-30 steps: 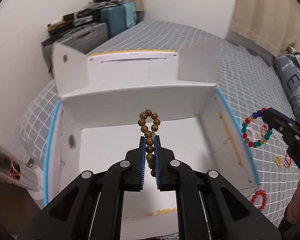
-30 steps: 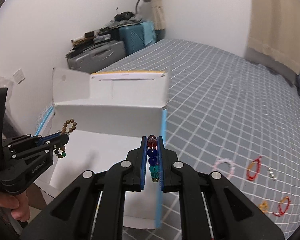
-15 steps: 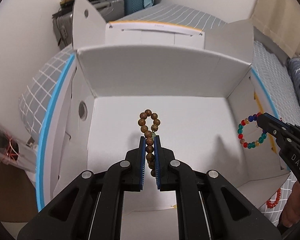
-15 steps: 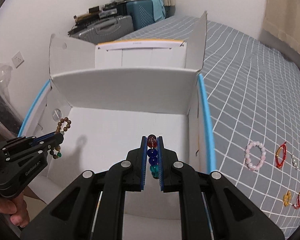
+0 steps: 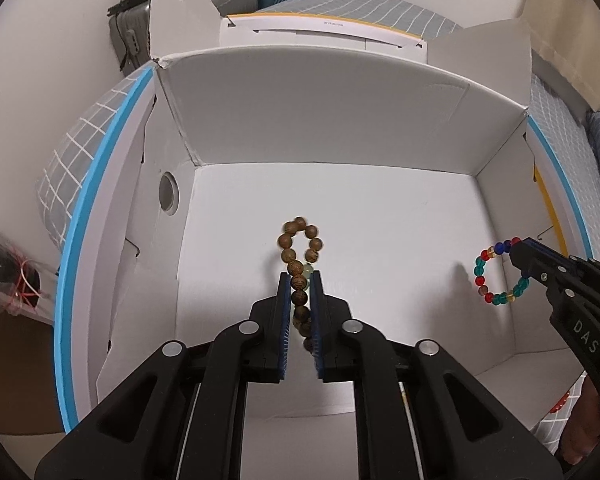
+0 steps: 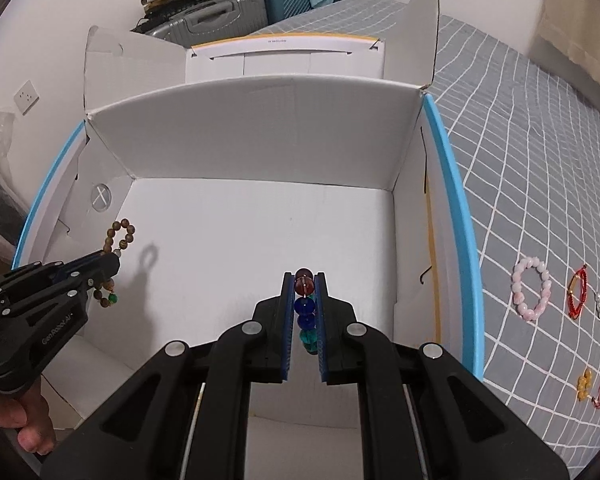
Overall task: Organize jewelry
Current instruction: 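Open the right tool to drop the multicolour bracelet while the left tool releases the wooden one, then withdraw both tools from the box back toward the remaining bracelets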
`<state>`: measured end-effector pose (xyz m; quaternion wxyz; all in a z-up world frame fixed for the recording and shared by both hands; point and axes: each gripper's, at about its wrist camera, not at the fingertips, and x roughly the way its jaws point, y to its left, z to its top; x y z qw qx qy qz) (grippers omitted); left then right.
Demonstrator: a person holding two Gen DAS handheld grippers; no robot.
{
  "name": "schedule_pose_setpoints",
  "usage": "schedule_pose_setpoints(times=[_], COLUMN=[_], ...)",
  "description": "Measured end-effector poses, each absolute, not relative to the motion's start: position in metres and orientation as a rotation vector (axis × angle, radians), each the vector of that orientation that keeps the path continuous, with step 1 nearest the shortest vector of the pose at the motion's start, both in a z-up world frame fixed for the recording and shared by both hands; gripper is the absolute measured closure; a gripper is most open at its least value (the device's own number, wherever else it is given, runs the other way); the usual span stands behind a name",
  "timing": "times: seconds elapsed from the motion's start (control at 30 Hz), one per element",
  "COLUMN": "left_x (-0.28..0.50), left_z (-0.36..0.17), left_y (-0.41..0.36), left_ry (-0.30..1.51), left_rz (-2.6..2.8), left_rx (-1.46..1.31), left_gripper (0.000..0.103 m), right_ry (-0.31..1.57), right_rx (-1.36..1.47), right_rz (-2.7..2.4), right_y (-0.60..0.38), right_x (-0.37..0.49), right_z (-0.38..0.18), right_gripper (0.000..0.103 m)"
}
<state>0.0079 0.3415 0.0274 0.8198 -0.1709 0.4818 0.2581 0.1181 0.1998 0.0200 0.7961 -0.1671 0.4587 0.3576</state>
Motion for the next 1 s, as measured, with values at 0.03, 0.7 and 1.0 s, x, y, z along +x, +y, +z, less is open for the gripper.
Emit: schedule_pose_setpoints(times=[0.03,0.7,1.0], left_x=[0.009,-0.008,-0.019], left_z=[0.028,0.059,0.065], left_y=[0.341,0.326,0.316], left_ry=[1.023,0.927,0.881], left_rz=[0.551,0.609,0.633], left_rx=[-0.363,-0.317,-0.308], left_gripper=[0.092,0.012,0.006], right_ry=[0.988,0.861,0.802], right_rx=[-0.359,-0.306,-0.275], right_rz=[0.770,0.809,0.802], right_y=[0.200,0.183,0.168], right_x=[0.118,0.101,0.096], right_z=[0.020,0.057,0.072], right_gripper=[0.093,0.016,0.008])
